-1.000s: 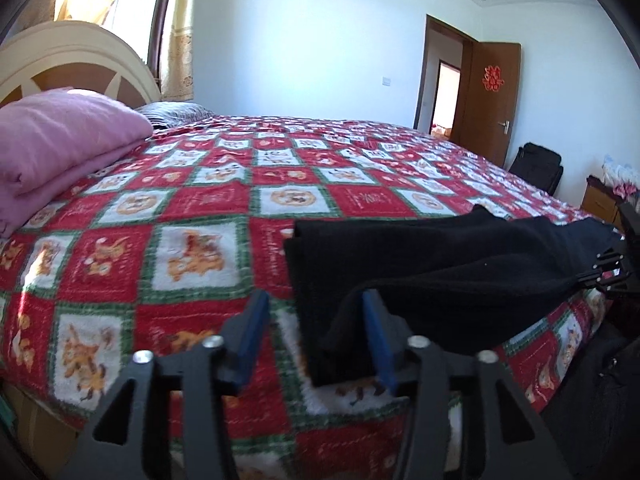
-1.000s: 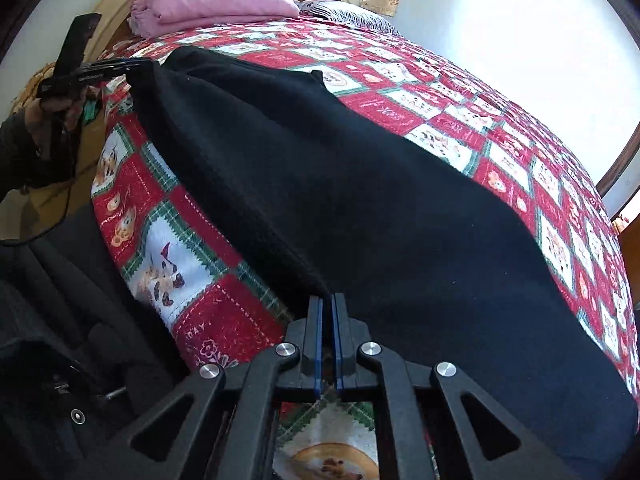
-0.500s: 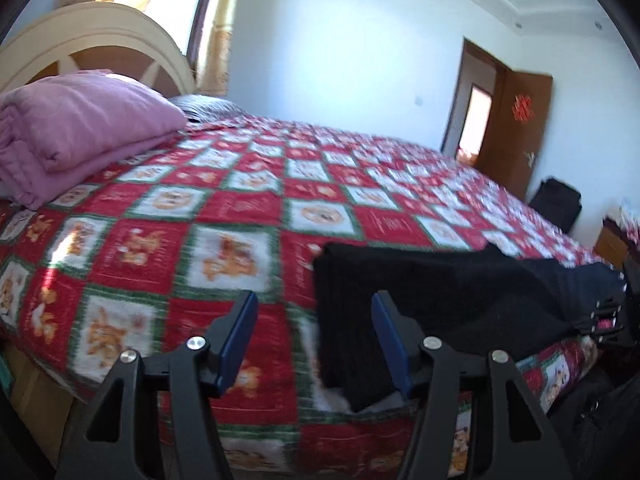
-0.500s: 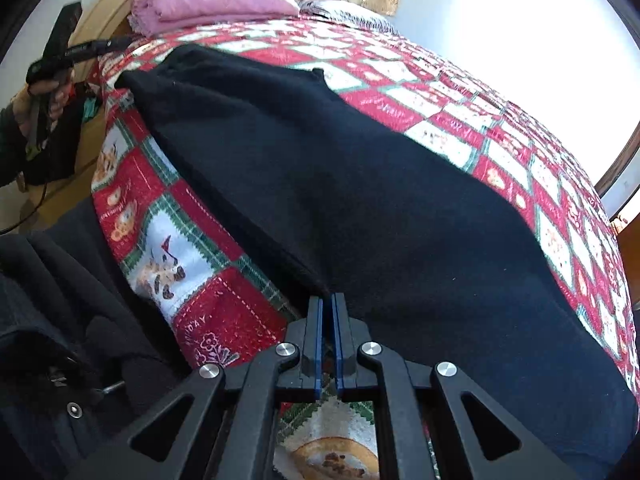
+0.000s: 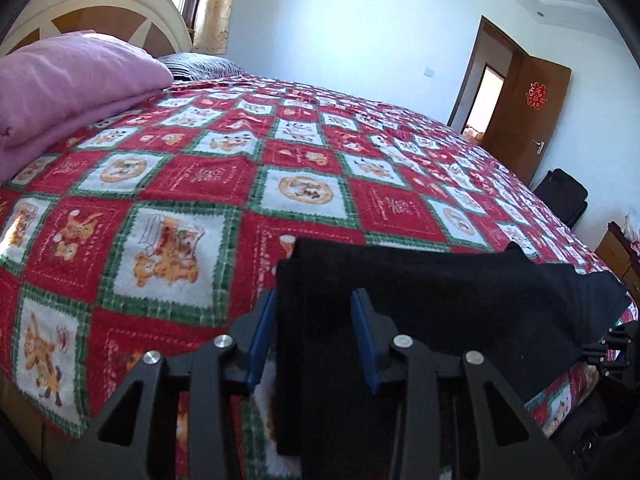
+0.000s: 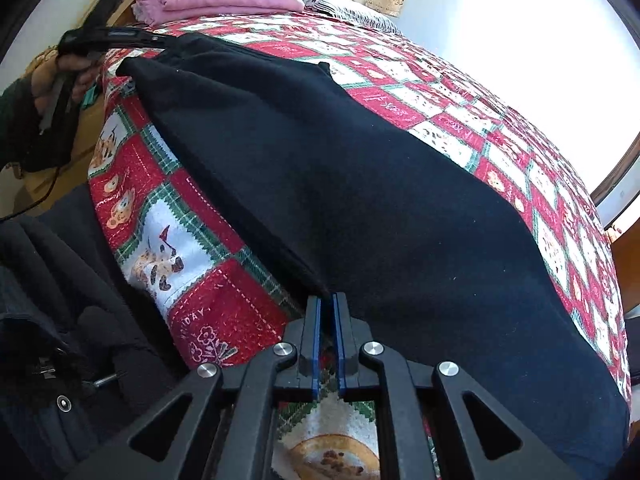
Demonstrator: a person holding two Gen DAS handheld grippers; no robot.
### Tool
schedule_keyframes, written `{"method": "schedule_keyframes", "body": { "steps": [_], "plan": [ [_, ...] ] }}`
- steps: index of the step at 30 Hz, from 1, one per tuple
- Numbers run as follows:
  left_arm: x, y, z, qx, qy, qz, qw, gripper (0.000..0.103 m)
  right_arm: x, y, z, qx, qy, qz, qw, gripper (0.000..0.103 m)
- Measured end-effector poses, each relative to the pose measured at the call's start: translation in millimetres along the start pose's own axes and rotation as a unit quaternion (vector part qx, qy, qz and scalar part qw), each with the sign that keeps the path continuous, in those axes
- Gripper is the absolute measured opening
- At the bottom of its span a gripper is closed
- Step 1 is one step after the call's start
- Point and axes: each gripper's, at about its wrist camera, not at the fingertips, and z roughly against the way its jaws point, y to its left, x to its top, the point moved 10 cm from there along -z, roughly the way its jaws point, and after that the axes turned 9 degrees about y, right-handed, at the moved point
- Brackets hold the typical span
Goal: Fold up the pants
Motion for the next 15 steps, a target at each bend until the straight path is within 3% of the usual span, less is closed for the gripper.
{"method": "schedule_keyframes", "body": {
  "steps": [4, 10, 15],
  "plan": [
    [8.3, -1.5, 0.5, 0.004, -0.009, 0.007, 0.9999, 0.014, -0.4, -0.3, 0.8, 0.003, -0.003, -0.007, 1.0, 0.006],
    [36.5, -3.8, 15.4, 0.006, -0.058, 0.004, 0.9983, 0.011, -0.4, -0.4, 0.1, 0.005, -0.005, -0.011, 1.0, 0.007],
    [33.7, 6.1, -16.4, 0.021, -0.028, -0.002, 0.9994, 0.012, 0.2, -1.1, 1.3, 0.004, -0.005, -0.015, 1.0, 0.007]
  ]
}}
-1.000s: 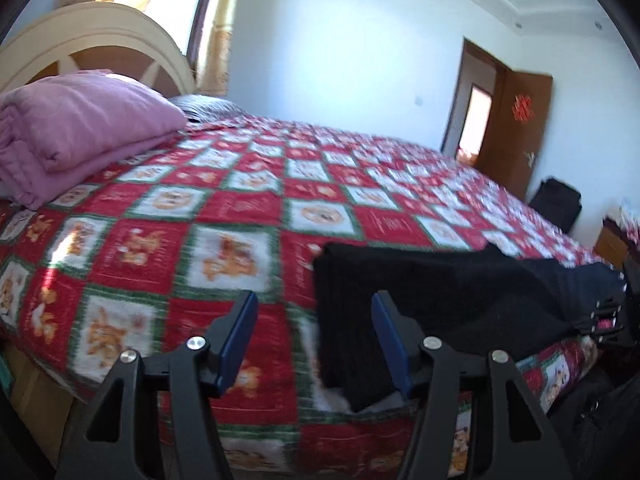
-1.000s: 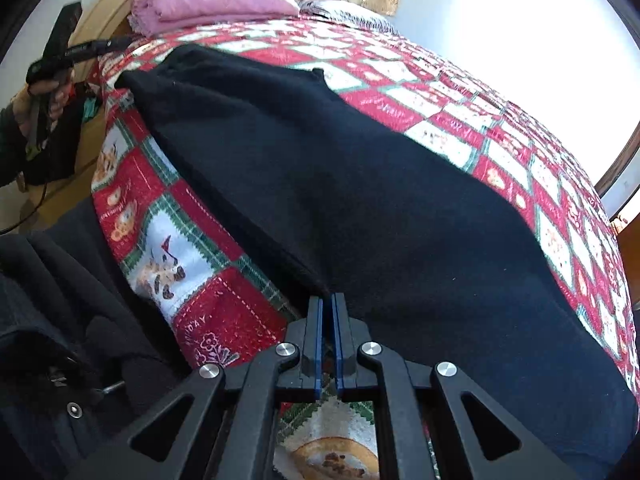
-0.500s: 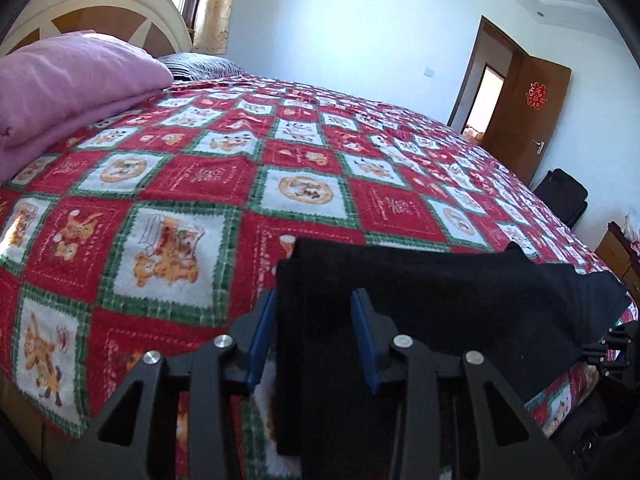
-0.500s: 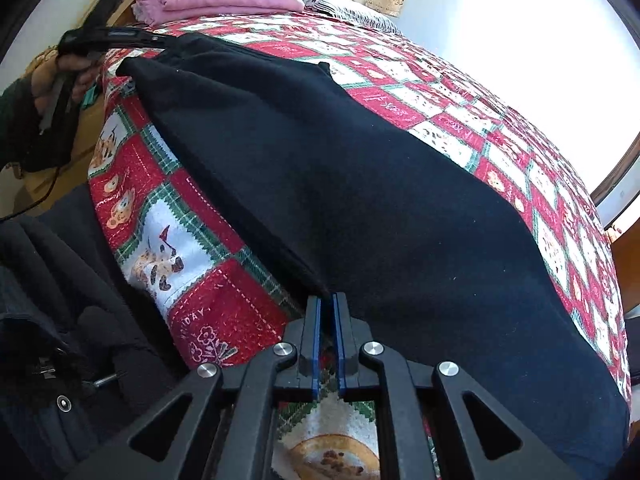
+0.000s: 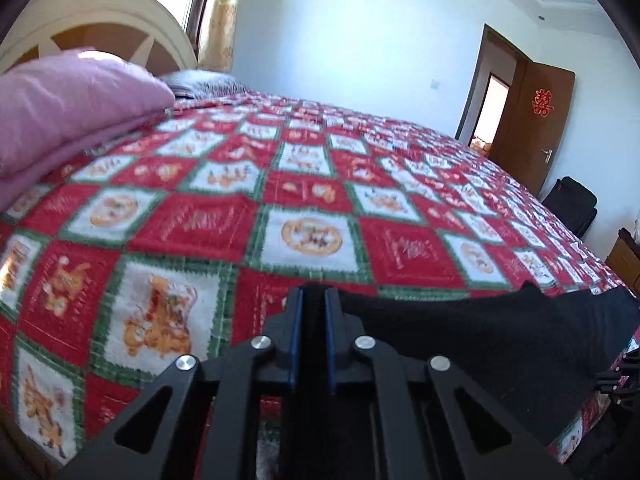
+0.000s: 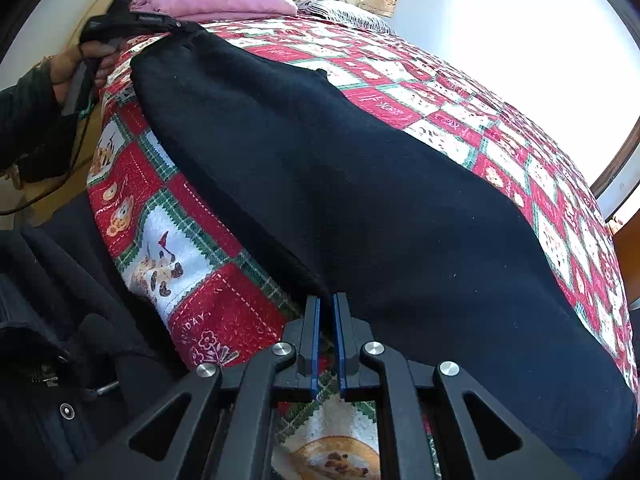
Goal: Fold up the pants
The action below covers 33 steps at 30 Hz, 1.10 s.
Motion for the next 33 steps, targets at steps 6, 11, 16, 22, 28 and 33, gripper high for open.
{"method": "schedule_keyframes", "body": {
  "steps": [6, 11, 16, 22, 28, 33],
  "plan": [
    [-13.9, 21.4, 28.1, 0.035, -0.021, 0.02, 0.999, 0.063, -1.3, -1.4, 8.5, 0.038, 0.008, -0.012, 0.999, 0.056],
    [-9.3, 23.5, 77.9, 0.04, -0.073, 0.026, 0.9962, 0.067, 20.5, -24.6, 28.3, 0.078, -0.015, -0.065, 0.995, 0.06],
    [-8.8, -28.0, 79.3, -0.006, -0.084, -0.005, 0.9965, 0.078, 85.8, -52.0, 33.3, 0.173, -0.054, -0.169, 0.969, 0.06],
    [-45.5, -68.2, 26.7, 0.012, -0.03, -0.078, 0.9964, 0.078, 165.0, -57.5, -16.9, 0.28, -0.032, -0.262, 0.923, 0.059],
    [-57.5, -58.8, 16.8, 0.04, -0.036, -0.102, 0.9933, 0.078, 202.2, -39.9, -65.1, 0.341, 0.011, -0.301, 0.89, 0.051],
    [-56.9, -56.2, 18.3, 0.023, -0.04, -0.086, 0.9952, 0.078, 211.0, -21.8, -88.6, 0.368, 0.039, -0.311, 0.875, 0.022]
  ]
}}
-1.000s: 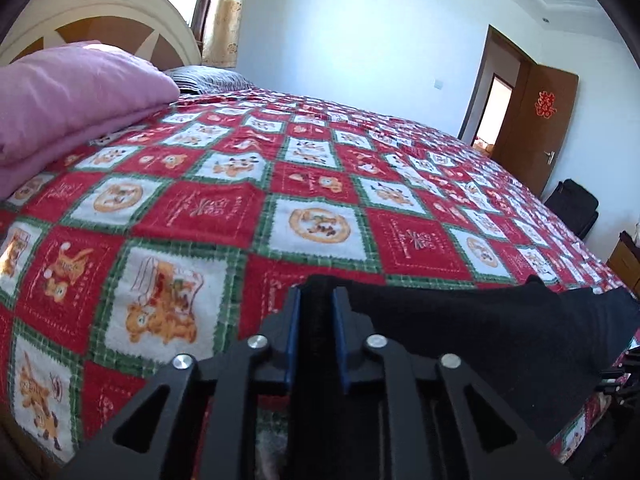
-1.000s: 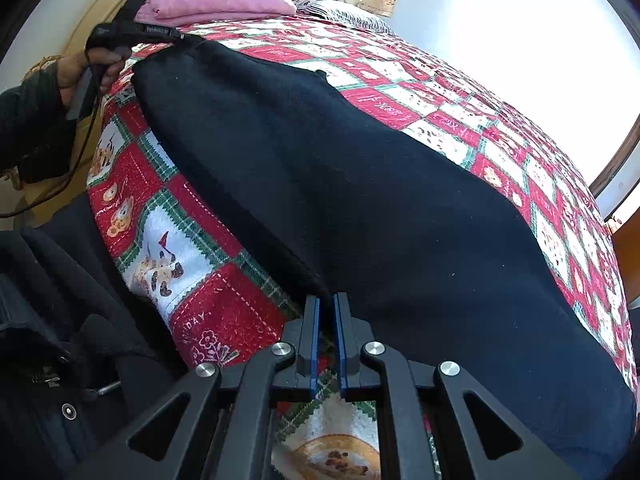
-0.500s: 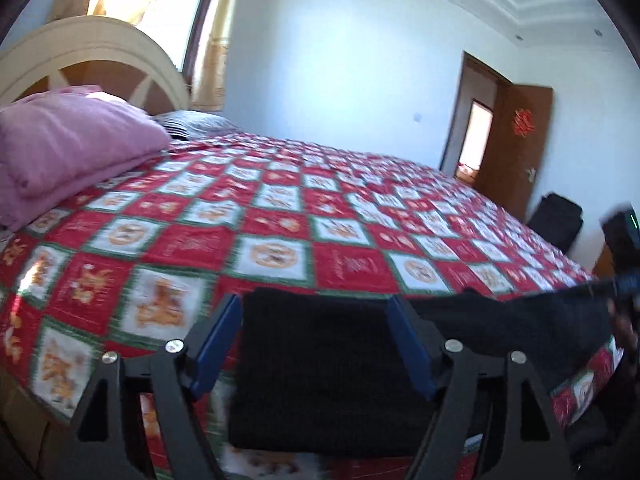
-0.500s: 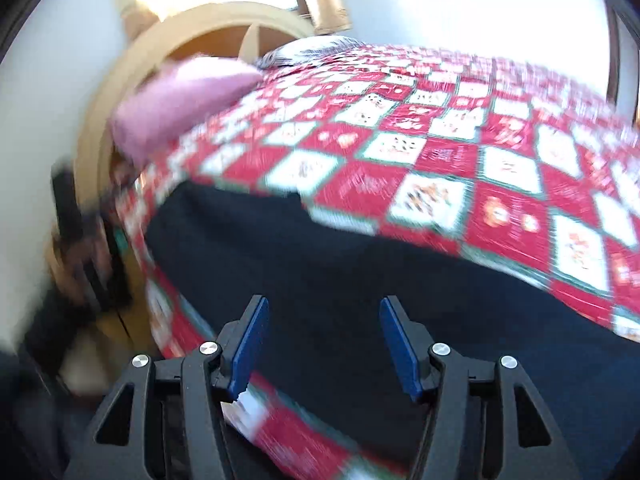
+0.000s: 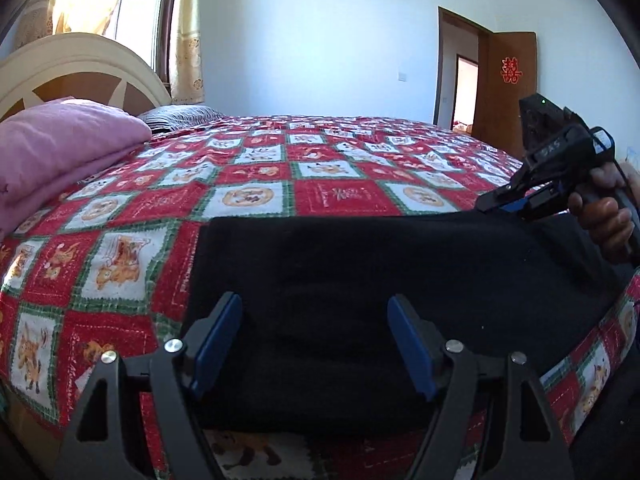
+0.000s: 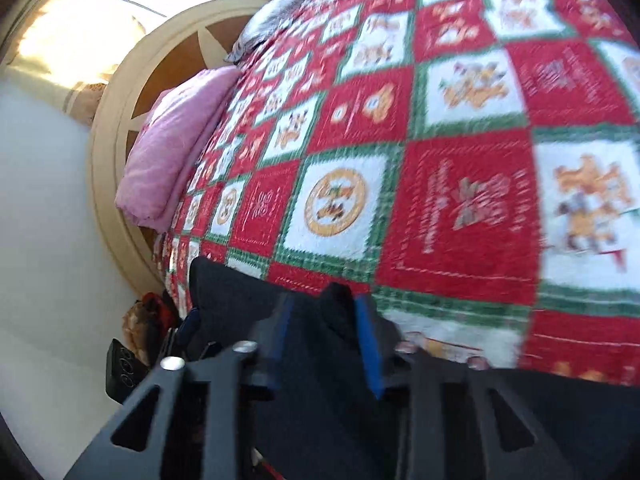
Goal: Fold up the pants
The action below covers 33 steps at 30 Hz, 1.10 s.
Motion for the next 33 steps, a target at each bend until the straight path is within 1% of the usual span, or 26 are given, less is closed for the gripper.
{"method": "schedule_keyframes", "body": {
  "steps": [1, 2, 4, 7, 9, 12, 13, 15, 16, 17, 19, 21, 24, 26, 27, 28, 30, 31, 32, 33],
  "plan": [
    [-0.1, 0.1, 0.2, -0.001, 0.0, 0.001, 1.0, 0.078, 1.5, -0.3, 1.1, -0.005, -0.006, 0.001, 1.0, 0.013],
    [0.0, 0.5, 0.7, -0.001, 0.0, 0.003, 1.0, 0.078, 2.3, 2.0, 4.1, -0.006, -0.013, 0.007, 1.0, 0.008],
    [0.9, 1.7, 1.8, 0.0, 0.0, 0.011, 0.9999, 0.078, 6.3, 9.5, 14.9, -0.016, -0.035, 0.026, 0.999, 0.006],
    [1.5, 5.3, -1.2, 0.014, 0.001, 0.015, 0.9998, 0.079, 14.4, 17.6, 31.9, -0.028, -0.065, 0.042, 0.997, 0.005],
    [0.4, 2.9, -3.2, 0.026, 0.001, 0.0, 0.9997, 0.081, 19.0, 11.9, 27.3, -0.052, -0.061, 0.045, 0.996, 0.005],
    [-2.8, -0.3, -4.7, 0.039, -0.002, -0.018, 0.9991, 0.083, 17.5, -7.2, 4.8, -0.079, -0.032, 0.038, 0.996, 0.006],
    [-3.5, -0.1, -3.6, 0.039, -0.001, -0.019, 0.9991, 0.083, 16.8, -12.0, 3.6, -0.081, -0.036, 0.033, 0.996, 0.006],
    [-3.2, 2.2, -0.8, 0.032, 0.001, -0.012, 0.9994, 0.083, 10.6, -17.5, 12.2, -0.072, -0.048, 0.016, 0.996, 0.022],
    [-2.6, 3.6, 0.4, 0.029, 0.002, -0.007, 0.9995, 0.083, 4.6, -20.2, 20.8, -0.074, -0.053, 0.011, 0.996, 0.038],
    [-2.5, 5.1, 2.9, 0.027, 0.002, 0.001, 0.9996, 0.083, -1.8, -21.7, 28.6, -0.081, -0.057, 0.016, 0.995, 0.044],
    [-1.7, 6.5, 6.6, 0.024, 0.005, 0.012, 0.9996, 0.084, -21.1, -26.1, 53.1, -0.104, -0.067, 0.041, 0.992, 0.044],
    [2.4, 4.8, 10.4, 0.022, 0.005, 0.021, 0.9995, 0.084, -44.1, -38.8, 87.5, -0.129, -0.082, 0.055, 0.987, 0.044],
    [15.2, -12.6, 20.7, 0.002, -0.007, 0.018, 0.9998, 0.084, -80.1, -75.4, 148.9, -0.153, -0.111, 0.032, 0.981, 0.044],
    [25.2, -37.4, 28.6, -0.018, -0.015, -0.002, 0.9997, 0.084, -102.6, -104.8, 192.5, -0.162, -0.138, -0.004, 0.977, 0.044],
    [30.5, -55.3, 32.9, -0.03, -0.02, -0.02, 0.9992, 0.084, -117.2, -124.7, 221.8, -0.17, -0.158, -0.03, 0.972, 0.044],
    [34.3, -68.9, 35.2, -0.038, -0.021, -0.035, 0.9984, 0.084, -125.4, -135.4, 238.5, -0.177, -0.171, -0.047, 0.968, 0.044],
    [38.4, -107.6, 38.8, -0.061, -0.019, -0.078, 0.995, 0.084, -149.5, -162.9, 284.3, -0.189, -0.21, -0.087, 0.955, 0.044],
    [38.8, -125.3, 39.3, -0.071, -0.016, -0.096, 0.9927, 0.084, -158.7, -171.5, 300.9, -0.191, -0.225, -0.1, 0.95, 0.044],
    [39.0, -137.5, 39.2, -0.08, -0.013, -0.108, 0.9908, 0.084, -171.9, -184.4, 321.6, -0.194, -0.244, -0.12, 0.942, 0.044],
    [37.6, -157.0, 38.3, -0.095, -0.007, -0.126, 0.9875, 0.084, -179.7, -191.8, 332.6, -0.196, -0.253, -0.133, 0.938, 0.044]
  ]
}}
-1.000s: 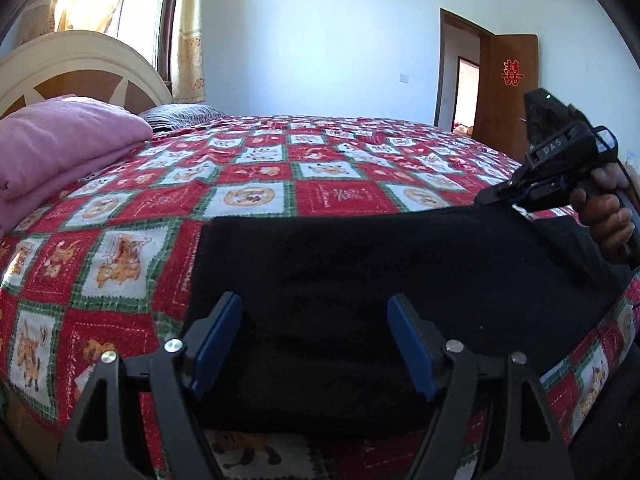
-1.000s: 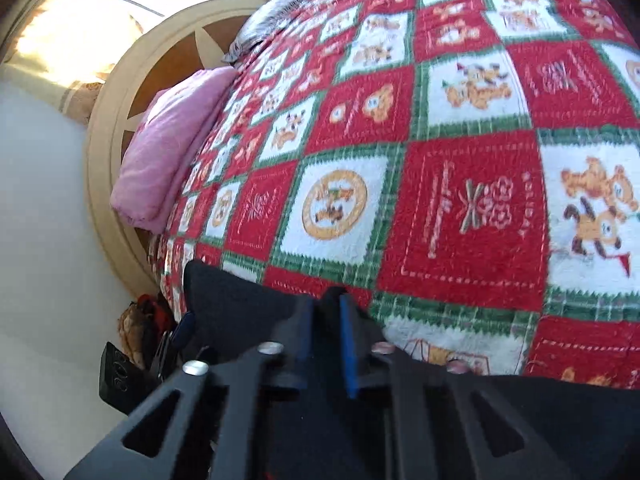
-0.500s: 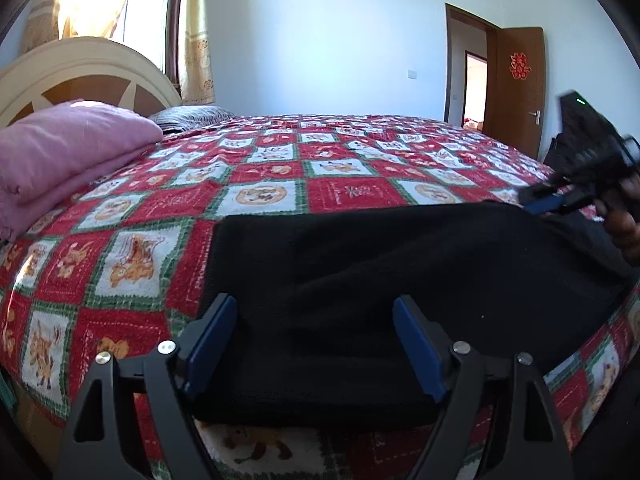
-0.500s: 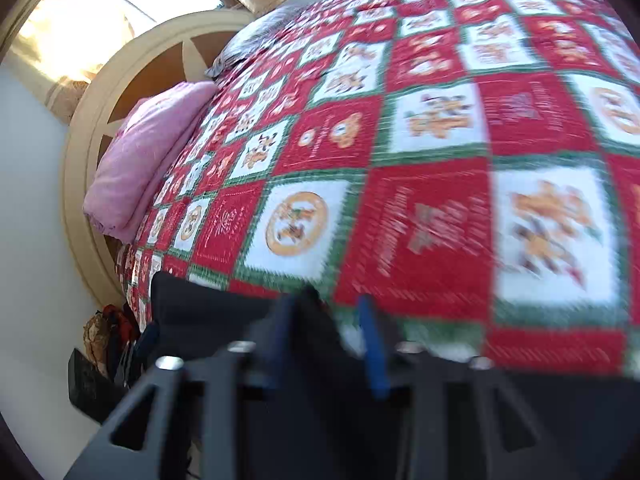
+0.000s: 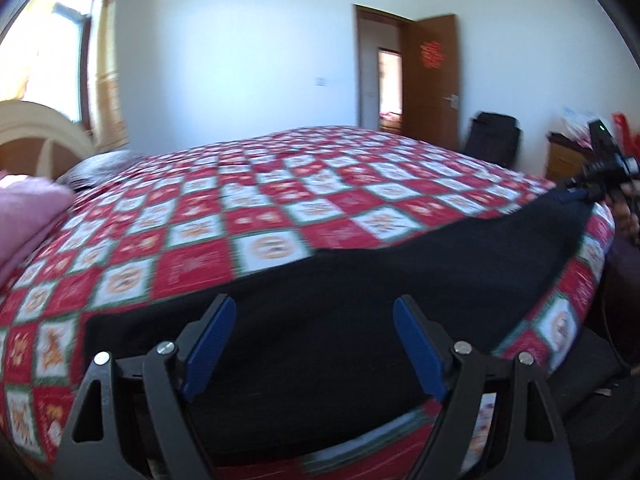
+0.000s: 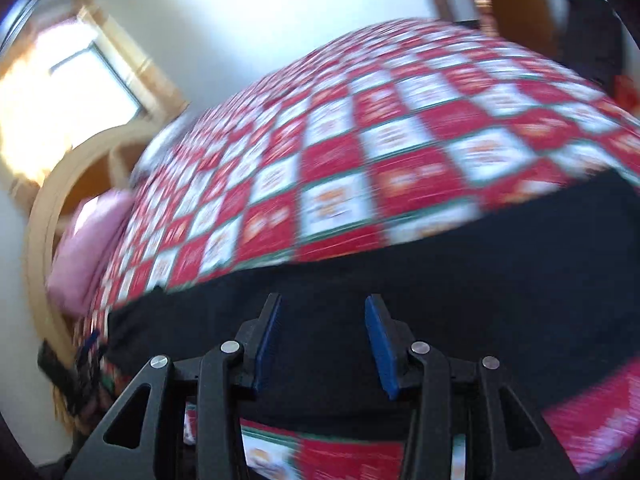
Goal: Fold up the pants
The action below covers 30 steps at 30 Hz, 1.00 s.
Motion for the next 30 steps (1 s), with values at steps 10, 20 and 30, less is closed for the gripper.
{"method": "schedule_keyframes", "body": {
  "steps": [10, 20, 30],
  "plan": [
    [6.3, -122.8, -34.4, -0.088, 0.045, -0.105, 0.9895, 0.081, -33.9, -28.8, -2.4, 0.033, 0.024, -0.037, 0.998, 0.044],
    [-11.4, -191.8, -68.0, -0.131, 0.103, -0.174, 0.9707, 0.067, -48.7, -49.4, 0.1, 0.044, 0.028, -0.066, 0.996, 0.044],
    [-11.9, -190.6, -80.2, -0.118, 0.108, -0.167, 0.9729, 0.062, -37.7, -49.2, -11.9, 0.027, 0.001, -0.067, 0.997, 0.042]
  ]
}}
